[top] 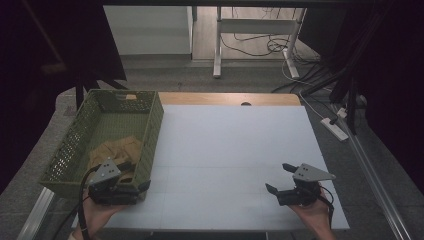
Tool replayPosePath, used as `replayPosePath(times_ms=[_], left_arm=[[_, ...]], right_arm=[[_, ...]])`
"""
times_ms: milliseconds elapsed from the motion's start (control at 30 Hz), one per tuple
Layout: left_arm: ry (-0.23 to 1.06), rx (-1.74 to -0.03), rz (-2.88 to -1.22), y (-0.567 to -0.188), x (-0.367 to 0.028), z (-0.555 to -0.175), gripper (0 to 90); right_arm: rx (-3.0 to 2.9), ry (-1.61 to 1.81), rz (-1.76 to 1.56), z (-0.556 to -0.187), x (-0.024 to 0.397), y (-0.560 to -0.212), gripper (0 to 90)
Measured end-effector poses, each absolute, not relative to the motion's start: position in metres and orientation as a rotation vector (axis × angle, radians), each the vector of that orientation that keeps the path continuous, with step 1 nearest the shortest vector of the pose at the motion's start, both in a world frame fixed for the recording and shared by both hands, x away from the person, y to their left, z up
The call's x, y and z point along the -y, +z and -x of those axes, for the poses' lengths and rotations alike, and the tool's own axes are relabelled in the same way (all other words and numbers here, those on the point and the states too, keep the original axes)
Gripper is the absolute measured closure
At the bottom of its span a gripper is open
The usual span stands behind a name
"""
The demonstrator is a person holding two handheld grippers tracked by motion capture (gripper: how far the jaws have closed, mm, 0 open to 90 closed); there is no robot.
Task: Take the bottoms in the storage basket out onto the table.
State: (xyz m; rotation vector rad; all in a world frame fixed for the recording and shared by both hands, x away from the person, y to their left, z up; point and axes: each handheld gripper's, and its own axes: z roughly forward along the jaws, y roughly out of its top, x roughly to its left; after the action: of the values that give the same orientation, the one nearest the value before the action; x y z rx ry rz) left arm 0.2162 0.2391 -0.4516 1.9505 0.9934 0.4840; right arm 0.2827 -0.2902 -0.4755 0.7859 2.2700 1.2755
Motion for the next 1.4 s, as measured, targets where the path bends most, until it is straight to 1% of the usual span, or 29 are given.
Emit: replayPosePath(times_ms=[700, 1400], left_arm=[[0.489, -0.994, -1.942, -0.448, -0.242, -0.211, 9.4], [0.485, -0.964, -1.947, -0.428, -0.232, -0.214, 9.8]], right_arm=[[-2.304, 1.25, -0.76, -0.285, 0.284, -0.477, 7.8], [-2.29, 1.244, -0.765, -0.28, 0.286, -0.477, 8.0]])
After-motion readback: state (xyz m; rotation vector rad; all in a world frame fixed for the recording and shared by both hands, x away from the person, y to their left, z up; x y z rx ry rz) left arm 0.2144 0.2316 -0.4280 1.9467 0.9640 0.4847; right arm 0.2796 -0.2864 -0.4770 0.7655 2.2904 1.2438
